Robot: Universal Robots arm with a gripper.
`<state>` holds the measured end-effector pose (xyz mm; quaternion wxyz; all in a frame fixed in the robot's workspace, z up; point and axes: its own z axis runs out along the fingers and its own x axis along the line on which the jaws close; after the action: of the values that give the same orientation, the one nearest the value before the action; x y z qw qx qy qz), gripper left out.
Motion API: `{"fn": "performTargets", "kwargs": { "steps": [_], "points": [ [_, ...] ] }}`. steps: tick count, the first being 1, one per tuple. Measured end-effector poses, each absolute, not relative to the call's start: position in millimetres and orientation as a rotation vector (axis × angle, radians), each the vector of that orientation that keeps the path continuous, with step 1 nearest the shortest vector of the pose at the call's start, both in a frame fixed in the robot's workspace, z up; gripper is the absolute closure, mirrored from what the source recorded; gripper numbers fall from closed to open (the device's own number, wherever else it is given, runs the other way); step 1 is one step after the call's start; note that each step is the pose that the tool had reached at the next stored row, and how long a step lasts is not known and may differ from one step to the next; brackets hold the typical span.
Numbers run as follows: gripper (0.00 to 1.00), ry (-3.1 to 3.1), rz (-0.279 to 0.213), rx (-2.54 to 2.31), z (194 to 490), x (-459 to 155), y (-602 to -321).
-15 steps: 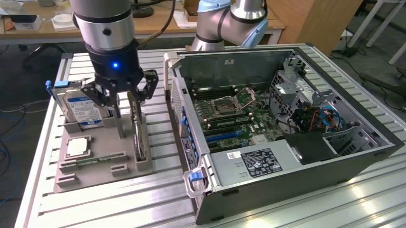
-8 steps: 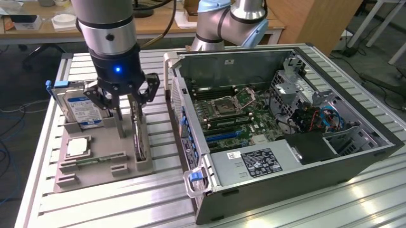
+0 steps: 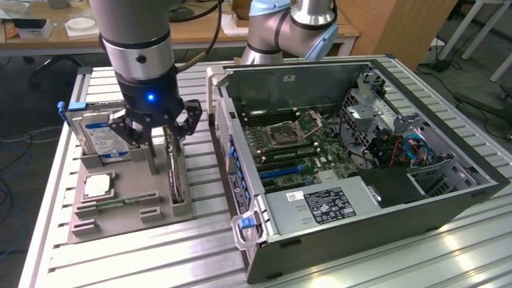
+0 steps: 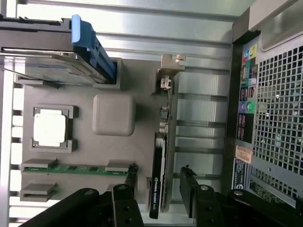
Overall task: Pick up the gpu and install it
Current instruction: 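Pick up the gpu and move the gpu toward the slot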
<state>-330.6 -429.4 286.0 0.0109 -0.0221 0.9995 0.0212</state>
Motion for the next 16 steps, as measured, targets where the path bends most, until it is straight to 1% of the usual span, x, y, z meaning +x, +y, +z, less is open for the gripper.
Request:
{"fn": "performTargets", "kwargs": {
  "steps": [16],
  "points": [
    [0.51, 3.118, 0.066, -0.069, 259, -328, -438]
  ]
}}
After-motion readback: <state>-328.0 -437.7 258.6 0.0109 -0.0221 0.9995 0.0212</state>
